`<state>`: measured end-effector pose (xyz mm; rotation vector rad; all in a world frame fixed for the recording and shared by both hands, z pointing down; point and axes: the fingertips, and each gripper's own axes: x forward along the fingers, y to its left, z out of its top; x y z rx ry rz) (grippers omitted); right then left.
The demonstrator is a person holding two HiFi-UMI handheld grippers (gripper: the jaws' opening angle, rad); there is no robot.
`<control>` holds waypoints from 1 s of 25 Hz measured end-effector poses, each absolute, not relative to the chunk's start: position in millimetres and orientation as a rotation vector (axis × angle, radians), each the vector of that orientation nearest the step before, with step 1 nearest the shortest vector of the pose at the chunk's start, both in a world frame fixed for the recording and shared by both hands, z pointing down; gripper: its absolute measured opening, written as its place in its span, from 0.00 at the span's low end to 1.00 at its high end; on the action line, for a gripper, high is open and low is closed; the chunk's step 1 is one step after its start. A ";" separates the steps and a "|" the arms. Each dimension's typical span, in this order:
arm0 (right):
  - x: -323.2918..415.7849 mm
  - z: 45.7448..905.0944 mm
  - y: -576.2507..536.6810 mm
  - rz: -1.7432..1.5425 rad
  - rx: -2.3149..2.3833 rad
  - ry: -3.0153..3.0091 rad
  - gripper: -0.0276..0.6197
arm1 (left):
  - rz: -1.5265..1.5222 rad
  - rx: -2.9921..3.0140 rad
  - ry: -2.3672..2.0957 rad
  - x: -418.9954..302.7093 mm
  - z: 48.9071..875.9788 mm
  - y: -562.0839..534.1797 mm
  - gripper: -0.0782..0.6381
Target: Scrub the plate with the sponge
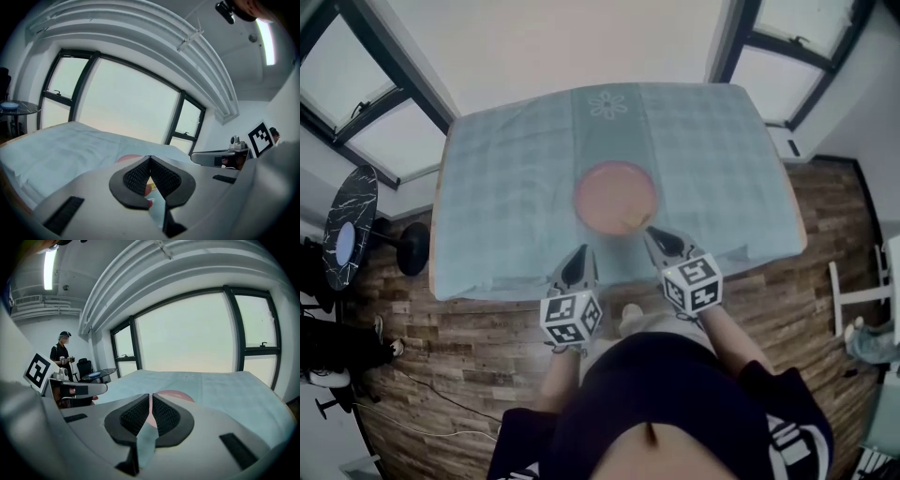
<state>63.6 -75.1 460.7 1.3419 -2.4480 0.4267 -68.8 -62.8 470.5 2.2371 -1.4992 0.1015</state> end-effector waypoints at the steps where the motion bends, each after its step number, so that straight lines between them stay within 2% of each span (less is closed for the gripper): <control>1: 66.9 466.0 -82.7 0.429 1.333 -2.443 0.06 | 0.105 2.228 -1.507 -67.4 474.0 -69.3 0.12; 11: 93.4 545.7 -144.3 0.499 1.230 -2.309 0.07 | 0.192 2.078 -1.517 -60.1 529.4 -120.9 0.13; 20: 89.5 602.0 -179.3 0.561 1.102 -2.201 0.25 | 0.299 1.959 -1.513 -64.1 585.7 -156.1 0.34; 25: 87.7 628.0 -184.3 0.576 1.048 -2.113 0.28 | 0.365 1.897 -1.496 -67.4 616.2 -169.6 0.37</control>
